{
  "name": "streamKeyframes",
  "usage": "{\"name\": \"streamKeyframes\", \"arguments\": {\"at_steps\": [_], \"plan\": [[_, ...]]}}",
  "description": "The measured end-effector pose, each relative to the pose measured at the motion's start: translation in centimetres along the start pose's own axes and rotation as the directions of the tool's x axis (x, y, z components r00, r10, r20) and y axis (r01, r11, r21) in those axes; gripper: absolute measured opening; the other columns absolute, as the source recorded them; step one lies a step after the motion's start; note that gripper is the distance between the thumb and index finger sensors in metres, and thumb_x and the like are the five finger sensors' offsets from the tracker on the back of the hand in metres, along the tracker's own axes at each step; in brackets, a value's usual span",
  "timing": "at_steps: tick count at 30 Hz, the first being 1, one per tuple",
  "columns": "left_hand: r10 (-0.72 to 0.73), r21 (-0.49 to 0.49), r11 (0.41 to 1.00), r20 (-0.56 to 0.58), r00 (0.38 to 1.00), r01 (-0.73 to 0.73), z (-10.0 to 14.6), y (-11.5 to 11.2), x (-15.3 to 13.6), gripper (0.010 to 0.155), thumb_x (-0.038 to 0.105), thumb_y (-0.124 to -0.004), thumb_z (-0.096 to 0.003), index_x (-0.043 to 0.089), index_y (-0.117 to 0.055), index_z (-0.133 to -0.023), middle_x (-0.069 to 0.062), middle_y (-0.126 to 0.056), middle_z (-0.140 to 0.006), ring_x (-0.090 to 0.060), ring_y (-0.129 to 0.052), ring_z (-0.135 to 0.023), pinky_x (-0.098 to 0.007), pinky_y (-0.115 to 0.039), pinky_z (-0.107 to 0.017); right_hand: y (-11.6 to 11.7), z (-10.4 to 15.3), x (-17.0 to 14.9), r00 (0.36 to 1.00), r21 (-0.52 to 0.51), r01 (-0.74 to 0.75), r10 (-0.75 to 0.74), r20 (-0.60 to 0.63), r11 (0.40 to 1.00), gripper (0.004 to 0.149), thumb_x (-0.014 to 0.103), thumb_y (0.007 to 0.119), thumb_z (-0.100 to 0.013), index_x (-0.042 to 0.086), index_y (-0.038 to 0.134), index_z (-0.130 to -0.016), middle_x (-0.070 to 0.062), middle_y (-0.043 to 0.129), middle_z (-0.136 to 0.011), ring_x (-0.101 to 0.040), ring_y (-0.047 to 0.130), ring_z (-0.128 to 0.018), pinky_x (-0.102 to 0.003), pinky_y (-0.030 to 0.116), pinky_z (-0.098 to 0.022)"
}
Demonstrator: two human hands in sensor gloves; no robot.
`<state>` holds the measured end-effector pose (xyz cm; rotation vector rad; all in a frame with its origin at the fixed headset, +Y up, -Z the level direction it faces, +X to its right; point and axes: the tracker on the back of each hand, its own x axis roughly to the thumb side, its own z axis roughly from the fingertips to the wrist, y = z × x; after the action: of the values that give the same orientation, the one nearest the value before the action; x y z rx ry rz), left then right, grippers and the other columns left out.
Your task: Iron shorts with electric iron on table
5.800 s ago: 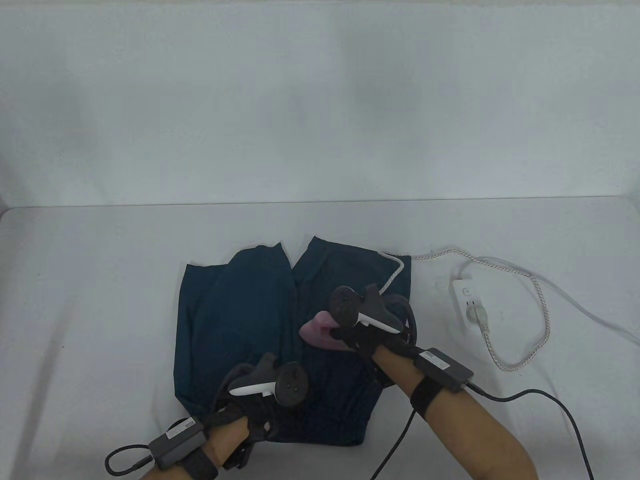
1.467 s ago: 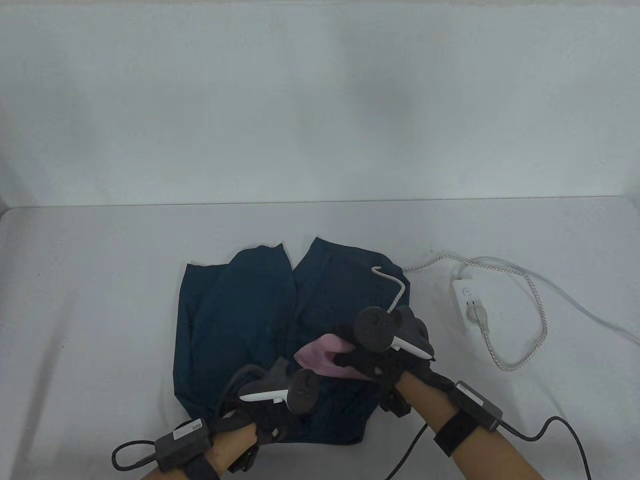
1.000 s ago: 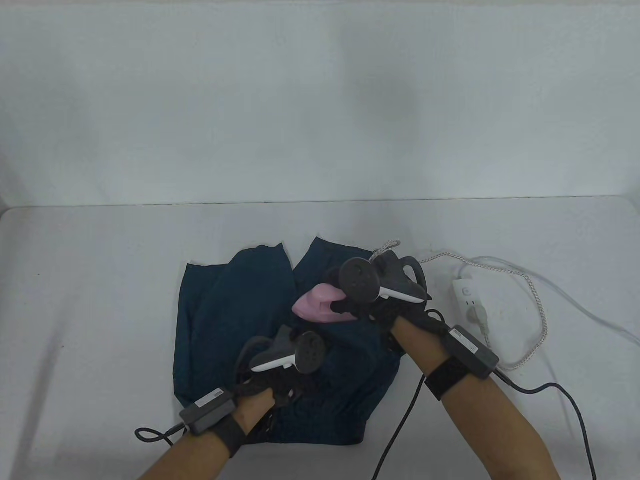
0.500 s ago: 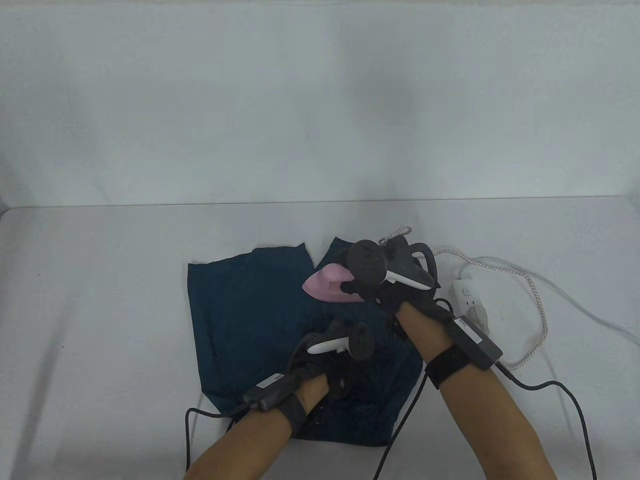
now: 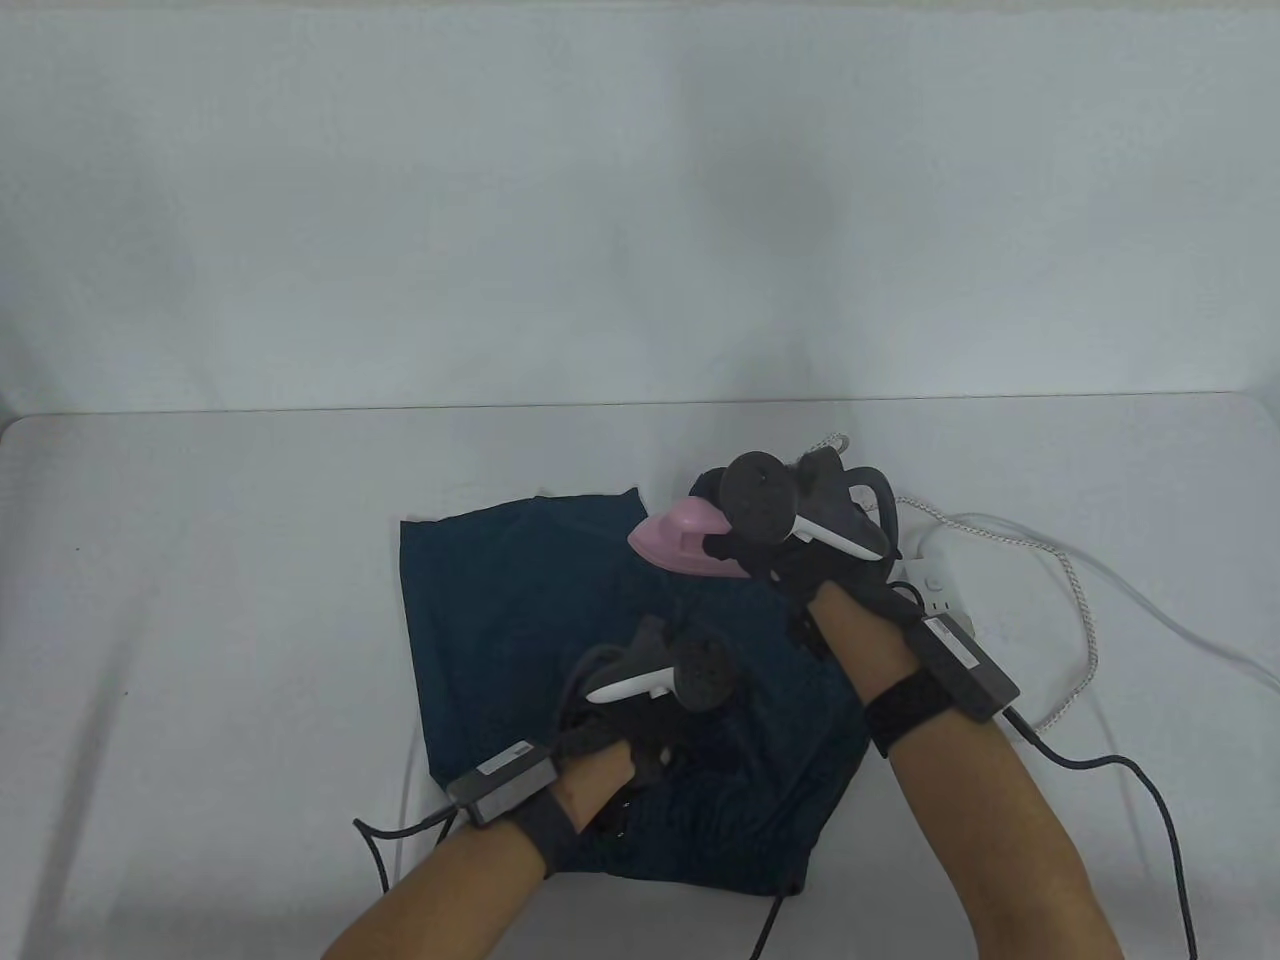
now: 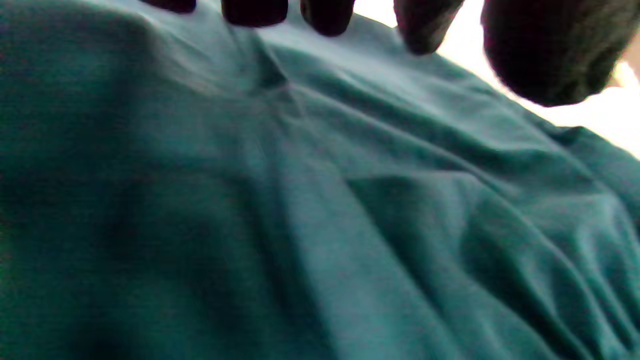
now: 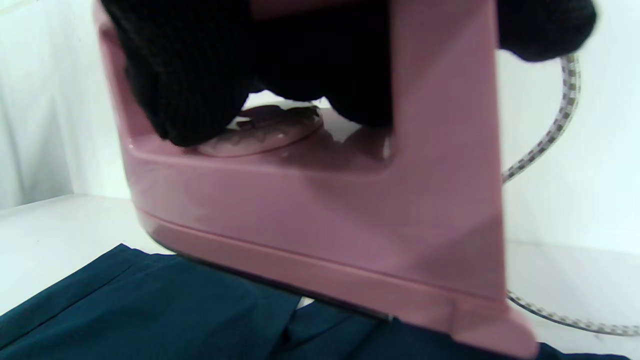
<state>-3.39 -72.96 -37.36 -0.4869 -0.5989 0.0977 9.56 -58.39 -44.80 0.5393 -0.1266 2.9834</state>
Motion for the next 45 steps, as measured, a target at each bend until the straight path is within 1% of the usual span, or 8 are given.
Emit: {"name": "streamKeyframes", "arguments": {"at_steps": [6, 10, 12, 14, 23, 31, 37, 45], "plan": [[-0.119, 0.033, 0.992, -0.054, 0.991, 0.121, 7.1, -0.7, -4.8, 0.072, 0.057, -0.085, -0.0411, 0.036, -0.06, -0.105, -0.001, -0.059, -0.112, -0.032, -0.074, -0.099, -0.062, -0.06, -0.072, 1.5, -2.1, 2.5, 1.0, 0.001, -0.014, 0.014, 0.021, 1.0, 0.059, 0.046, 0.095, -0.039, 0.033, 0.073, -0.093, 0.012, 0.088, -0.074, -0.013, 0.097, -0.057, -0.055, 0.081, -0.042], [-0.18, -0.095, 0.981, -0.095, 0.979, 0.171, 10.5, -3.3, -7.8, 0.068, 0.057, -0.088, -0.0395, 0.037, -0.066, -0.1, 0.002, -0.069, -0.103, -0.024, -0.086, -0.083, -0.058, -0.068, -0.068, 2.6, -4.0, 4.6, 0.999, 0.003, -0.039, 0.039, 0.027, 0.999, 0.06, 0.046, 0.095, -0.039, 0.034, 0.073, -0.093, 0.012, 0.088, -0.074, -0.013, 0.097, -0.057, -0.055, 0.081, -0.042], [-0.194, -0.176, 0.969, -0.113, 0.974, 0.172, 11.4, -5.2, -9.0, 0.069, 0.058, -0.088, -0.0386, 0.039, -0.065, -0.1, 0.003, -0.069, -0.104, -0.024, -0.086, -0.083, -0.058, -0.068, -0.068, 3.6, -5.4, 5.9, 0.999, 0.004, -0.024, 0.024, 0.024, 1.0, 0.06, 0.046, 0.095, -0.039, 0.034, 0.073, -0.093, 0.012, 0.088, -0.074, -0.013, 0.097, -0.057, -0.055, 0.081, -0.042], [-0.139, -0.147, 0.982, -0.13, 0.982, 0.12, 11.9, -5.8, -9.5, 0.072, 0.059, -0.086, -0.0387, 0.041, -0.056, -0.101, 0.005, -0.058, -0.105, -0.022, -0.077, -0.084, -0.056, -0.065, -0.07, 4.4, -6.5, 7.0, 1.0, 0.015, -0.004, 0.004, 0.022, 1.0, 0.06, 0.046, 0.095, -0.039, 0.034, 0.073, -0.093, 0.012, 0.088, -0.074, -0.013, 0.097, -0.058, -0.055, 0.081, -0.042], [-0.109, -0.15, 0.985, -0.132, 0.985, 0.089, 11.8, -5.9, -10.1, 0.073, 0.06, -0.087, -0.0365, 0.044, -0.056, -0.1, 0.007, -0.057, -0.105, -0.019, -0.076, -0.083, -0.056, -0.064, -0.071, 9.9, -11.3, 13.3, 0.998, 0.102, 0.048, -0.053, 0.045, 0.994, 0.061, 0.045, 0.095, -0.04, 0.034, 0.071, -0.094, 0.012, 0.087, -0.076, -0.014, 0.096, -0.059, -0.055, 0.08, -0.043], [-0.097, -0.155, 0.985, -0.14, 0.986, 0.075, 11.8, -5.8, -10.3, 0.072, 0.059, -0.087, -0.0365, 0.044, -0.057, -0.1, 0.008, -0.056, -0.105, -0.019, -0.075, -0.083, -0.056, -0.064, -0.071, 13.8, -13.5, 17.1, 0.996, 0.154, 0.035, -0.047, 0.073, 0.987, 0.06, 0.045, 0.094, -0.04, 0.037, 0.07, -0.095, 0.012, 0.086, -0.079, -0.015, 0.095, -0.062, -0.056, 0.079, -0.046], [-0.08, -0.165, 0.985, -0.138, 0.987, 0.057, 11.7, -5.7, -10.5, 0.071, 0.059, -0.087, -0.0375, 0.044, -0.057, -0.1, 0.008, -0.056, -0.105, -0.018, -0.075, -0.083, -0.056, -0.064, -0.071, 15.1, -14.5, 17.9, 0.996, 0.183, -0.016, 0.001, 0.084, 0.983, 0.06, 0.045, 0.095, -0.04, 0.039, 0.071, -0.095, 0.013, 0.086, -0.079, -0.014, 0.095, -0.062, -0.056, 0.079, -0.046], [-0.087, -0.177, 0.982, -0.137, 0.987, 0.062, 11.5, -5.6, -10.4, 0.071, 0.058, -0.088, -0.038, 0.043, -0.057, -0.101, 0.007, -0.057, -0.105, -0.019, -0.076, -0.083, -0.056, -0.064, -0.071, 14.4, -13.9, 15.2, 0.997, 0.164, -0.077, 0.073, 0.031, 0.984, 0.06, 0.045, 0.095, -0.039, 0.043, 0.071, -0.094, 0.013, 0.088, -0.076, -0.013, 0.096, -0.06, -0.055, 0.08, -0.045]]}}
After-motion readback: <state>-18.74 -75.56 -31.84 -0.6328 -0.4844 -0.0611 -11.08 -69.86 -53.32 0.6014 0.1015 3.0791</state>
